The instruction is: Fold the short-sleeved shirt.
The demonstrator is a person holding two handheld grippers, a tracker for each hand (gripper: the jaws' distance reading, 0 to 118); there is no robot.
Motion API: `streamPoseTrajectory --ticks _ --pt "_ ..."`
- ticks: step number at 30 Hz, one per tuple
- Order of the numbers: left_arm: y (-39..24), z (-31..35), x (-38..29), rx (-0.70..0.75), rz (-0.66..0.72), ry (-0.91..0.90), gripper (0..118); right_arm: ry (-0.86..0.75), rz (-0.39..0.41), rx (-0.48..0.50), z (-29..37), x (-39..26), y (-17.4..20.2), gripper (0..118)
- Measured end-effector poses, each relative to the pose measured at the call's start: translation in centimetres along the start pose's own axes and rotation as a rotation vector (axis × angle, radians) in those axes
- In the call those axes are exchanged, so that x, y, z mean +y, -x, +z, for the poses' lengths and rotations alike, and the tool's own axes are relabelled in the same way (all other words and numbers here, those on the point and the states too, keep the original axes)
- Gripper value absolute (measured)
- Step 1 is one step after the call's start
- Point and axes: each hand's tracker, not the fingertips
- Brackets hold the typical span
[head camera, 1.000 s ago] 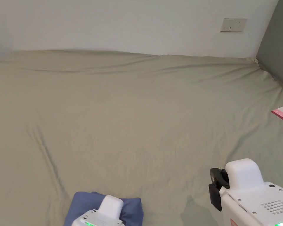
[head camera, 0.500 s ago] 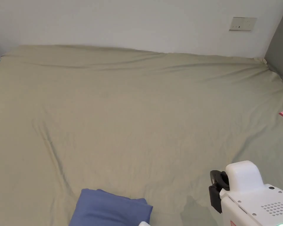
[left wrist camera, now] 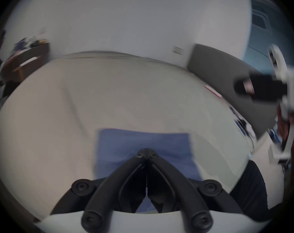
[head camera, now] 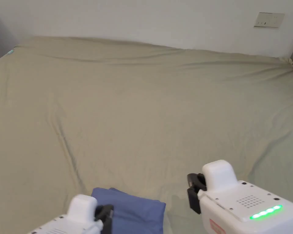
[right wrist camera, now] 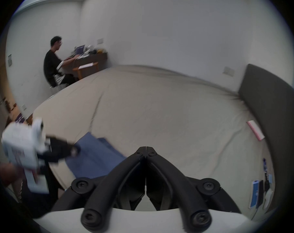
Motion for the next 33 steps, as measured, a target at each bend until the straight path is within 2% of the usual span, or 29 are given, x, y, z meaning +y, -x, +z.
streamPoseTrajectory --ticks 3,6,9,11,12,13,14,15,16,17,18,20,22,24,26,27,28,29,30,31,33 --pt "4.2 0.8 0.7 0.071 0.055 -0.001 0 0.103 0.042 0.082 -3.9 -1.4 2.4 2" --pt "7.1 1.3 0.6 0.08 0.097 0.014 0 0.241 0.09 0.143 -8.1 -3.8 4.6 2" --pt "9.1 0.9 0.0 0.027 0.186 0.063 0 0.405 0.057 0.239 -12.3 -6.8 5.5 2" --pt "10.4 0.4 -0.4 -0.02 0.261 0.1 4 0.473 0.082 0.202 -14.0 -8.3 6.0 2" --pt "10.9 0.1 -0.4 -0.053 0.295 0.121 10 0.429 0.08 0.207 -13.9 -8.3 5.9 2" --pt "11.5 -0.2 -0.4 -0.091 0.323 0.14 19 0.417 0.062 0.219 -13.7 -7.8 5.4 2" --pt "12.0 -0.5 -0.3 -0.132 0.346 0.16 36 0.459 0.019 0.238 -13.9 -7.3 4.9 2" --pt "12.4 -0.9 -0.3 -0.174 0.371 0.186 71 0.466 0.005 0.252 -14.1 -7.3 4.6 2" --pt "12.8 -1.6 -0.3 -0.227 0.401 0.212 100 0.466 0.009 0.259 -14.3 -7.4 4.3 2" --pt "13.0 -2.5 -0.2 -0.293 0.429 0.257 118 0.462 0.014 0.263 -14.1 -7.3 4.2 2" --pt "13.2 -2.8 -0.3 -0.35 0.457 0.256 115 0.46 0.014 0.266 -14.0 -7.4 4.3 2" --pt "13.8 -5.2 0.2 -0.439 0.54 0.319 117 0.454 0.02 0.265 -13.9 -7.5 4.5 2" --pt "13.5 -7.4 0.1 -0.463 0.564 0.371 117 0.446 0.031 0.263 -13.8 -7.6 4.6 2" --pt "10.5 -8.9 -0.2 -0.503 0.588 0.436 113 0.439 0.019 0.265 -13.7 -7.8 4.4 2" --pt "9.0 -10.4 -0.8 -0.557 0.651 0.474 98 0.433 0.002 0.268 -13.7 -8.0 4.3 2" --pt "10.9 -12.3 -2.1 -0.631 0.707 0.455 93 0.43 -0.002 0.268 -13.7 -8.0 4.3 2" --pt "10.7 -12.9 -2.4 -0.623 0.751 0.466 82 0.427 -0.004 0.267 -13.7 -8.1 4.2 2" --pt "10.7 -13.2 -2.6 -0.626 0.772 0.461 56 0.425 -0.008 0.266 -13.7 -8.1 4.2 2" --pt "10.7 -13.3 -2.8 -0.607 0.774 0.46 43 0.422 -0.01 0.266 -13.7 -8.2 4.2 2" --pt "10.6 -13.2 -3.0 -0.529 0.757 0.468 40 0.42 -0.009 0.265 -13.6 -8.2 4.1 2" --pt "10.9 -12.8 -3.0 -0.549 0.777 0.465 39 0.413 0.0 0.265 -13.1 -7.9 4.1 2"
